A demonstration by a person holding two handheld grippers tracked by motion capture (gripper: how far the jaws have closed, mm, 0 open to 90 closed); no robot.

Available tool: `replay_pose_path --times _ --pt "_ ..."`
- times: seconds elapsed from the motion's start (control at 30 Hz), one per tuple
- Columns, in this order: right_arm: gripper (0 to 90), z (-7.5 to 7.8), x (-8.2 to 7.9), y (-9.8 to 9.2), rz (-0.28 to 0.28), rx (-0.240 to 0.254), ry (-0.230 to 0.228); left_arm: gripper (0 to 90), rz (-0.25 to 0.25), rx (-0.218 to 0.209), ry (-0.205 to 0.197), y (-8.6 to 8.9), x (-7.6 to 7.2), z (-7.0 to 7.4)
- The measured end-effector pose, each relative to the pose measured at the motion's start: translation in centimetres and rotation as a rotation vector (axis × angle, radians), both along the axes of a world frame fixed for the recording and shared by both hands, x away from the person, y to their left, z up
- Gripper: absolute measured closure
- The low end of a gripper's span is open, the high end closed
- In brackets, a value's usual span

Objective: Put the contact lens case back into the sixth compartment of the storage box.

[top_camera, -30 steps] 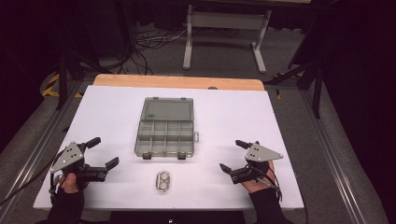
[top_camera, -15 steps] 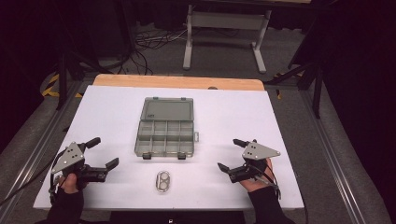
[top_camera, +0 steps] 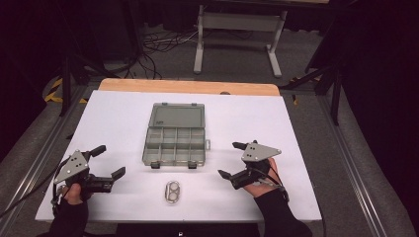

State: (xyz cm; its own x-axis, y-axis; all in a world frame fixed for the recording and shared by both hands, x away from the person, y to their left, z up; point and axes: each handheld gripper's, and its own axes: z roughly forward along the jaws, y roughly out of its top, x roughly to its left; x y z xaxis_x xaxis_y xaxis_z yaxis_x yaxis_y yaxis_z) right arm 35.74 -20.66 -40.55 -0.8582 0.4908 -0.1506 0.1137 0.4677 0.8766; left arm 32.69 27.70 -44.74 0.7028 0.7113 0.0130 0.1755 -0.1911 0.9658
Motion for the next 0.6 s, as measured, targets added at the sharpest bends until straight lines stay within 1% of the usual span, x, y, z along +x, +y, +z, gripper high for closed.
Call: replay_pose_path --times 0.03,0.07,0.2,0.37,0.4,0.47,0.53,0.6 --pt "1.1 0.0 0.0 0.0 0.0 0.0 0.0 0.3 0.0 0.0 0.0 0.0 0.0 0.0" --pt "1.1 0.2 0.1 0.5 0.016 -0.004 0.0 0.4 -0.001 0.004 0.001 0.0 0.0 0.0" --pt "1.1 0.4 0.2 1.3 0.035 -0.007 0.004 0.3 0.0 0.004 0.0 0.0 0.0 0.0" --pt "1.1 0.6 0.4 2.7 0.072 -0.011 0.01 0.3 -0.001 0.007 -0.001 0.0 0.0 0.1" --pt "1.1 0.7 0.5 3.2 0.09 -0.015 0.009 0.3 -0.002 0.007 -0.002 0.0 0.0 0.1" --pt "1.1 0.9 0.6 3.7 0.104 -0.016 0.01 0.3 -0.001 0.009 -0.002 0.1 0.0 0.1" --pt "1.1 1.0 0.7 4.1 0.117 -0.017 0.012 0.3 0.0 0.001 0.0 0.0 0.0 0.0" --pt "1.1 1.0 0.8 4.6 0.13 -0.021 0.014 0.3 -0.001 0.005 0.001 0.0 0.0 0.0"
